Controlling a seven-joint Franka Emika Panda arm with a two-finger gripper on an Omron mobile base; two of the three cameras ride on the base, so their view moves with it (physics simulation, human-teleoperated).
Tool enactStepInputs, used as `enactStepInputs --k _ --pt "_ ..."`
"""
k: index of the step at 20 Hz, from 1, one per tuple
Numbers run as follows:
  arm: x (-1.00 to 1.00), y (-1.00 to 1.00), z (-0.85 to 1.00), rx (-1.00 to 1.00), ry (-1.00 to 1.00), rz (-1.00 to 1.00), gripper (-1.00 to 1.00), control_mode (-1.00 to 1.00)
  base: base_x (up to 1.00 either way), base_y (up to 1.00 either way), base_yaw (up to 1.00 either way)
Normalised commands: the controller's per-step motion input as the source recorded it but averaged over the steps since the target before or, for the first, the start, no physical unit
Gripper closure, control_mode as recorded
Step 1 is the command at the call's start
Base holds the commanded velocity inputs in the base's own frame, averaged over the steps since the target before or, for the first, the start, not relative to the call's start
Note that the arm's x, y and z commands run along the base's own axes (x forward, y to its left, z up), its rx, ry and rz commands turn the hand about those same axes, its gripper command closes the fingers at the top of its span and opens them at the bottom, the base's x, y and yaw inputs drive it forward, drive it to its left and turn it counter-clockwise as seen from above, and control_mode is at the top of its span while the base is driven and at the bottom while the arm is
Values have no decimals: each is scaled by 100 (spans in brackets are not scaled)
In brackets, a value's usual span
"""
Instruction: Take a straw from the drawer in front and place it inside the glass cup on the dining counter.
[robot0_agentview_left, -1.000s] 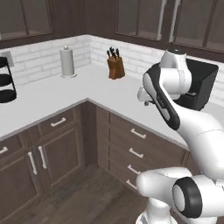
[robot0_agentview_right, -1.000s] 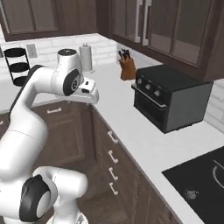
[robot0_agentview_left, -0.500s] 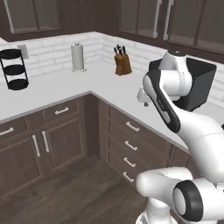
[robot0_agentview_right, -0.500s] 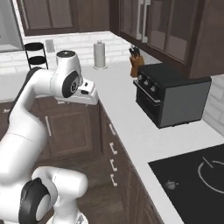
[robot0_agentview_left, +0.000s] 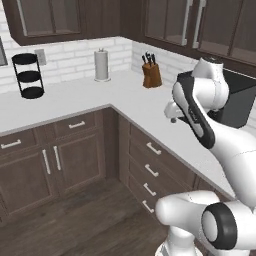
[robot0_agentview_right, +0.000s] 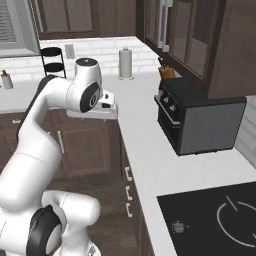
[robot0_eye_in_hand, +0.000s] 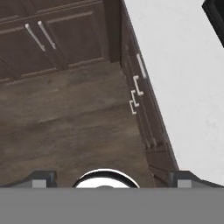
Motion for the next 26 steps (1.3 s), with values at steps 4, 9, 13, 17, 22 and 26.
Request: enactStepInputs --k 4,9,13,17,22,26 --pt "-22 45 -12 -14 -7 4 -100 -100 0 0 0" --pt "0 85 -50 -38 -9 -5 -100 -100 0 0 0" --pt "0 54 -75 -47 -7 -10 -100 -100 0 0 0" --pt "2 44 -83 -51 -1 -12 -100 -100 0 0 0" --pt "16 11 -77 -50 0 -14 -100 -100 0 0 0" --pt "41 0 -71 -41 0 -16 -100 -100 0 0 0"
